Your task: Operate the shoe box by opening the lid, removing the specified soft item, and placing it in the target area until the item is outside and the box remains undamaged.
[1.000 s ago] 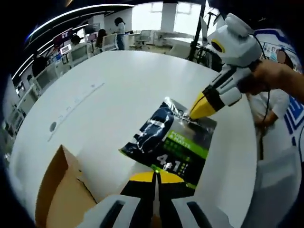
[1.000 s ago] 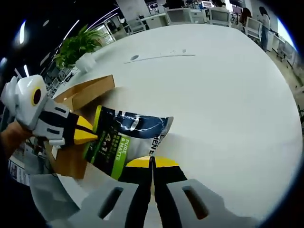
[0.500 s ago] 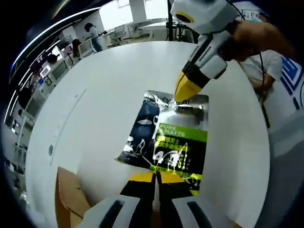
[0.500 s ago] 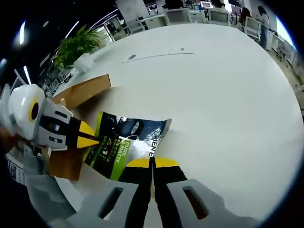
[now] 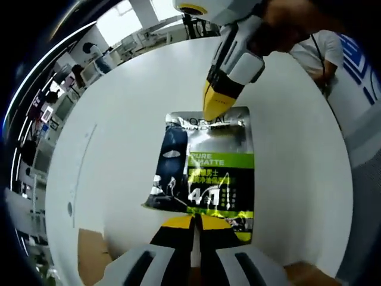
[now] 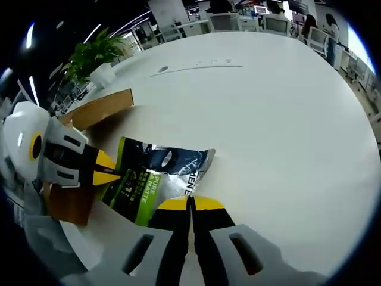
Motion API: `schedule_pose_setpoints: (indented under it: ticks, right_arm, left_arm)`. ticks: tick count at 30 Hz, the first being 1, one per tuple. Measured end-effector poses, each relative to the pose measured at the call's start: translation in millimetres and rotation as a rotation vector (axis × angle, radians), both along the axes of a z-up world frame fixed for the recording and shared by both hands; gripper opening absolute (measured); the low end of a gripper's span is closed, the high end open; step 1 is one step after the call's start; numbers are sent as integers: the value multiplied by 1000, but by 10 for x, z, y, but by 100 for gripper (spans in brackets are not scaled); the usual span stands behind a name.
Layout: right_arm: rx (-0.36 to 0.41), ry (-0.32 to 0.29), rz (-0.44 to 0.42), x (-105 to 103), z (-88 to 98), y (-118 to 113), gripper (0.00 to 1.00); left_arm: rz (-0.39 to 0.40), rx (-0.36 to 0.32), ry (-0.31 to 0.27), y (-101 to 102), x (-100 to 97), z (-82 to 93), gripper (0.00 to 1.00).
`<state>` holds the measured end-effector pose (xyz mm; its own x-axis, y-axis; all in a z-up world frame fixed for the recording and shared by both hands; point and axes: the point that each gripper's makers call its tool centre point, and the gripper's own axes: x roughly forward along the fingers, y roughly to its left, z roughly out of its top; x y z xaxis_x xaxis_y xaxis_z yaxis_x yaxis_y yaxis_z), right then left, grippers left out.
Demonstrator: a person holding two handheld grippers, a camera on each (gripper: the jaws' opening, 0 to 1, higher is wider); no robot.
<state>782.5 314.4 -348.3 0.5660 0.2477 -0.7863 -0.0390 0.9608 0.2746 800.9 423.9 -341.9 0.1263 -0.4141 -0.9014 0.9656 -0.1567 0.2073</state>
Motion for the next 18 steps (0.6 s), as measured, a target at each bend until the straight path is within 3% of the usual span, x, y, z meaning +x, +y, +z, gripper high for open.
schedule_pose_setpoints:
  ticks: [18]
  right_arm:
    - [-26, -2, -10, -35, 20, -63, 2]
  left_arm:
    - [-5, 4, -19, 98, 21, 73, 15]
